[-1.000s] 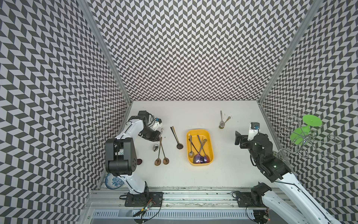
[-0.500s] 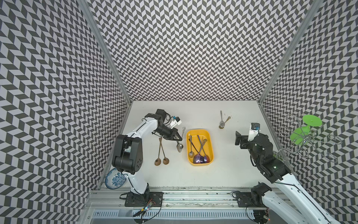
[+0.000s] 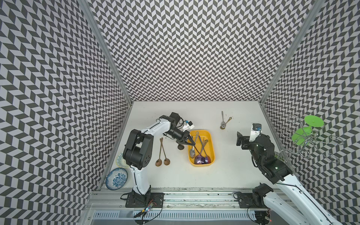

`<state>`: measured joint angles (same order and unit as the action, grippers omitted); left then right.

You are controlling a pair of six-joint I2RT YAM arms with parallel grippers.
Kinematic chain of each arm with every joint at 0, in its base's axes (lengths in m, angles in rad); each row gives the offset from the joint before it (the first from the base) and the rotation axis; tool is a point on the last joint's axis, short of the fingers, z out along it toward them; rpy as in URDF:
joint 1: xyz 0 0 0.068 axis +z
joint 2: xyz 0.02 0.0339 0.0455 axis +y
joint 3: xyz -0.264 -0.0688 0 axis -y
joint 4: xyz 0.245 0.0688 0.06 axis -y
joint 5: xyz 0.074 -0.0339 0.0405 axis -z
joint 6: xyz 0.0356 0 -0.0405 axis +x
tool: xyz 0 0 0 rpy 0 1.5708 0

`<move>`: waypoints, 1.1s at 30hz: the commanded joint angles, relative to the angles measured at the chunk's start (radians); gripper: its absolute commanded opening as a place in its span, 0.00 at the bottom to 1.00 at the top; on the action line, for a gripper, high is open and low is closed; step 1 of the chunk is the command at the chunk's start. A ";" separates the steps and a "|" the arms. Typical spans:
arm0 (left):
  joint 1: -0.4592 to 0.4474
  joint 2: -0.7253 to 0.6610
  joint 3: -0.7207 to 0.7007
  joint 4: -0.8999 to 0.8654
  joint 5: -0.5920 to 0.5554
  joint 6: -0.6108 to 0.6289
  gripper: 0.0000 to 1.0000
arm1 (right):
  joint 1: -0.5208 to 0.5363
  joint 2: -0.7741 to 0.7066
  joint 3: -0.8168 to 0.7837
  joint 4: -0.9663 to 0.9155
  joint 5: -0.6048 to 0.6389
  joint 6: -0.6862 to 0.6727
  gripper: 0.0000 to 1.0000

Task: Put the spoon into the storage box
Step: Place the spoon in the storage box, then pick up the spoon from the center of the board.

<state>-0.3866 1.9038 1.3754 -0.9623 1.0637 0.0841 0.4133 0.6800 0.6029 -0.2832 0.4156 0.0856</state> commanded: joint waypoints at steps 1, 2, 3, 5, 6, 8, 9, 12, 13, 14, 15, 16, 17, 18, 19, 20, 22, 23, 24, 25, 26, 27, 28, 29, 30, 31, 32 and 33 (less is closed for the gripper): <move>-0.005 0.006 0.041 0.031 0.006 -0.032 0.00 | -0.002 0.001 -0.008 0.052 0.014 -0.004 1.00; -0.005 0.009 0.043 0.035 -0.001 -0.038 0.00 | -0.003 0.001 -0.009 0.052 0.014 -0.005 1.00; -0.005 0.009 0.044 0.036 -0.007 -0.044 0.02 | -0.002 0.001 -0.008 0.052 0.014 -0.005 1.00; -0.005 0.004 0.042 0.040 -0.020 -0.052 0.17 | -0.002 0.001 -0.009 0.052 0.014 -0.005 1.00; -0.005 0.000 0.043 0.041 -0.029 -0.056 0.26 | -0.002 0.001 -0.009 0.052 0.014 -0.006 1.00; -0.005 -0.012 0.042 0.041 -0.039 -0.058 0.38 | -0.002 0.002 -0.009 0.052 0.014 -0.006 1.00; -0.003 -0.018 0.041 0.043 -0.041 -0.059 0.41 | -0.002 0.002 -0.010 0.052 0.014 -0.006 1.00; -0.003 -0.043 0.031 0.045 -0.061 -0.061 0.45 | -0.002 0.004 -0.008 0.052 0.011 -0.005 1.00; 0.000 -0.054 0.026 0.045 -0.069 -0.061 0.47 | -0.002 0.004 -0.008 0.052 0.011 -0.005 1.00; 0.001 -0.064 0.020 0.048 -0.078 -0.061 0.48 | -0.002 0.006 -0.008 0.052 0.010 -0.007 1.00; 0.002 -0.072 0.014 0.049 -0.087 -0.061 0.49 | -0.002 0.007 -0.010 0.053 0.009 -0.006 1.00; 0.003 -0.083 0.009 0.052 -0.097 -0.060 0.50 | -0.002 0.008 -0.009 0.053 0.008 -0.006 1.00; 0.007 -0.093 0.003 0.053 -0.104 -0.059 0.51 | -0.002 0.010 -0.009 0.053 0.007 -0.006 1.00; 0.009 -0.103 0.000 0.055 -0.111 -0.058 0.52 | -0.002 0.011 -0.009 0.053 0.007 -0.006 1.00; 0.012 -0.113 -0.005 0.057 -0.120 -0.057 0.54 | -0.002 0.013 -0.009 0.053 0.006 -0.006 1.00; 0.015 -0.125 -0.009 0.060 -0.127 -0.054 0.55 | -0.002 0.015 -0.007 0.053 0.005 -0.008 1.00; 0.017 -0.144 -0.015 0.062 -0.146 -0.049 0.58 | -0.002 0.023 -0.004 0.052 0.002 -0.008 1.00; 0.020 -0.155 -0.020 0.064 -0.157 -0.046 0.59 | -0.002 0.031 0.002 0.049 0.000 -0.008 1.00; 0.020 -0.165 -0.023 0.065 -0.165 -0.043 0.60 | -0.002 0.039 0.009 0.045 -0.001 -0.008 1.00; 0.021 -0.174 -0.028 0.067 -0.176 -0.040 0.62 | -0.002 0.056 0.021 0.041 -0.003 -0.008 1.00; 0.020 -0.186 -0.035 0.071 -0.186 -0.038 0.64 | -0.002 0.076 0.035 0.034 -0.005 -0.005 1.00; 0.022 -0.196 -0.042 0.074 -0.197 -0.037 0.64 | -0.002 0.098 0.051 0.025 -0.007 0.000 1.00; 0.022 -0.210 -0.049 0.079 -0.209 -0.036 0.67 | -0.002 0.128 0.075 0.009 -0.013 0.010 1.00; 0.026 -0.225 -0.058 0.083 -0.221 -0.033 0.70 | -0.002 0.165 0.105 -0.012 -0.015 0.027 1.00; 0.028 -0.237 -0.068 0.087 -0.232 -0.031 0.72 | -0.003 0.198 0.132 -0.032 -0.019 0.042 1.00; 0.032 -0.252 -0.079 0.091 -0.249 -0.030 0.74 | -0.002 0.237 0.164 -0.054 -0.026 0.061 1.00; 0.040 -0.268 -0.094 0.095 -0.262 -0.029 0.77 | -0.002 0.278 0.196 -0.076 -0.037 0.076 1.00; 0.050 -0.282 -0.107 0.103 -0.268 -0.030 0.79 | -0.002 0.310 0.222 -0.092 -0.046 0.091 1.00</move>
<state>-0.3573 1.6737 1.2942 -0.8871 0.8444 0.0349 0.4133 0.9302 0.7483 -0.3462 0.3981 0.1223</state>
